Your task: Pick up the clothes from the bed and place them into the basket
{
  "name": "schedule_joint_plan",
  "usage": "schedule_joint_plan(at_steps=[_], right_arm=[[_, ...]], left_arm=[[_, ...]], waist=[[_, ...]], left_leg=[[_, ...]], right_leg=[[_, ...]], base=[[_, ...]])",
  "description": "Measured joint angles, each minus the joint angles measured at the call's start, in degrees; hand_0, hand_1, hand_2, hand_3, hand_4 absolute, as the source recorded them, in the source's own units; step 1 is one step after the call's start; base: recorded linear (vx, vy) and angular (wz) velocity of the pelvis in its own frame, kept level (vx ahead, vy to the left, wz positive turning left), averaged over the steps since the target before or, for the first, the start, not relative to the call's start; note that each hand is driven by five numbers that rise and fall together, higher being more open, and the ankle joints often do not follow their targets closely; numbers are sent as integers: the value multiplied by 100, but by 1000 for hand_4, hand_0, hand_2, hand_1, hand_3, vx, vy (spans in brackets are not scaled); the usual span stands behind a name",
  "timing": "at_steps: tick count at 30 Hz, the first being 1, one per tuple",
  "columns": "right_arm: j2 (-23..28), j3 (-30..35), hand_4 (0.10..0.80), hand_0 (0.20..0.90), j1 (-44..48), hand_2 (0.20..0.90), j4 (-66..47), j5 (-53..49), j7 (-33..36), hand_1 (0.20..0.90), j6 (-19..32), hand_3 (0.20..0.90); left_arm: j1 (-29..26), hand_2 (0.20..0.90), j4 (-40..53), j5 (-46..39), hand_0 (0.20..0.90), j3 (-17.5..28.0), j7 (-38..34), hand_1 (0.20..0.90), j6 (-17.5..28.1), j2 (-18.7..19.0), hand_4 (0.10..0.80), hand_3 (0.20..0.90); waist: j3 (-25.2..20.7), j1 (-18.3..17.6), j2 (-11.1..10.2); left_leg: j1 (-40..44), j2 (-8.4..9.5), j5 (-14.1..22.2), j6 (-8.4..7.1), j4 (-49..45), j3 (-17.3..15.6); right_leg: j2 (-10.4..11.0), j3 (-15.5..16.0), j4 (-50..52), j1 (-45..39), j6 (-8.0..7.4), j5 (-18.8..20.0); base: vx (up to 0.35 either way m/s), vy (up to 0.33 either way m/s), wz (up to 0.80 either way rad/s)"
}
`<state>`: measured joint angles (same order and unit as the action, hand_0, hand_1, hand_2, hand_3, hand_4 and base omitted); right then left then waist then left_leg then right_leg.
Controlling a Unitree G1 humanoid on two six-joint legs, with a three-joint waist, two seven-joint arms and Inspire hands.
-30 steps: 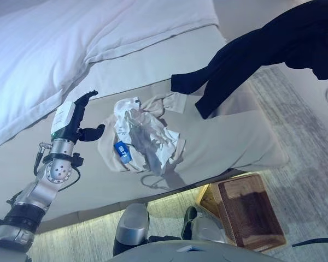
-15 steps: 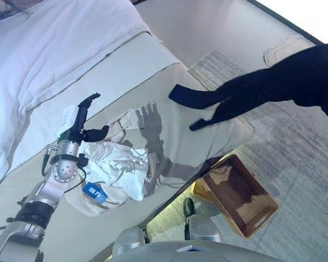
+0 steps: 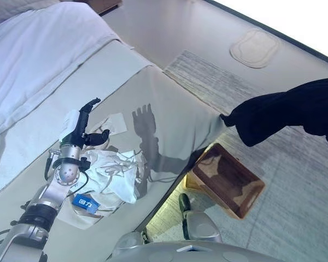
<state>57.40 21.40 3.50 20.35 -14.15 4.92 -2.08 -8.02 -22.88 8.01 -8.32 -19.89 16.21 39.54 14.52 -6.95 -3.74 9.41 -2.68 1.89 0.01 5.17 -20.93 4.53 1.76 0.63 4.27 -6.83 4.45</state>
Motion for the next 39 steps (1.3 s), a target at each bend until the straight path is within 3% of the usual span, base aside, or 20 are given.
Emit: schedule_joint_plan(at_steps=[1,3,5,7,15,34,35,39], right_arm=[[-117,-17,100,300,-14,300,55,-12,17,300,0,200],[-193,-32,100,300,-72,300,89,-25,153,300,0,200],[-194,-36,100,300,-64,300,91,-25,239,300,-3,200],[-194,-37,100,300,-63,300,93,-25,322,300,-4,200],[-269,-37,100,300,-62,300,210,-18,445,300,-173,200],[-713,-398,100,300,-71,300,878,-3,-275,300,-367,200],[-962,-710,100,300,-85,300,965,137,-470,300,-454,200],[-1183,-917,100,300,-52,300,1438,189,-540,300,-452,200]], left_arm=[[3,900,-5,-17,900,51,-11,900,-16,2,800,900],[72,900,-13,-36,900,59,-11,900,-23,12,800,900],[94,900,-34,-36,900,52,-11,900,-28,-2,800,900],[101,900,-49,-35,900,51,-12,900,-65,-99,800,900],[177,900,-55,-31,900,75,-85,900,-123,-330,800,900],[186,900,-54,-29,900,115,-85,900,-246,-329,800,900],[186,900,-54,-30,900,115,-85,900,-248,-329,800,900],[193,900,-53,-29,900,112,-83,900,-253,-332,800,900]], waist=[[-60,25,-68],[-153,23,-110],[-187,32,-53],[-230,33,21],[-379,51,252],[-399,42,248],[-404,26,252],[-506,41,227]], left_leg=[[-6,-31,-13,-34,0,-37],[-50,-41,17,-91,-102,56],[-108,-124,18,-103,-223,101],[-93,-210,6,-121,-245,198],[45,-271,-52,-212,-151,321],[190,-240,-52,-213,-83,275],[187,-249,-53,-213,-83,277],[173,-261,-56,-217,-75,313]], right_leg=[[61,218,97,44,274,-181],[8,279,192,117,249,-161],[-77,291,36,15,401,-30],[-161,346,-79,-100,450,35],[-261,427,-174,-276,469,48],[-235,381,-190,-372,467,47],[-225,385,-202,-376,467,48],[-214,430,-265,-412,468,48]], base=[[-3,-60,-15],[8,-18,-5],[0,0,0],[-13,-10,8],[-13,5,5],[-4,-16,-1],[0,0,0],[-5,-7,6]])
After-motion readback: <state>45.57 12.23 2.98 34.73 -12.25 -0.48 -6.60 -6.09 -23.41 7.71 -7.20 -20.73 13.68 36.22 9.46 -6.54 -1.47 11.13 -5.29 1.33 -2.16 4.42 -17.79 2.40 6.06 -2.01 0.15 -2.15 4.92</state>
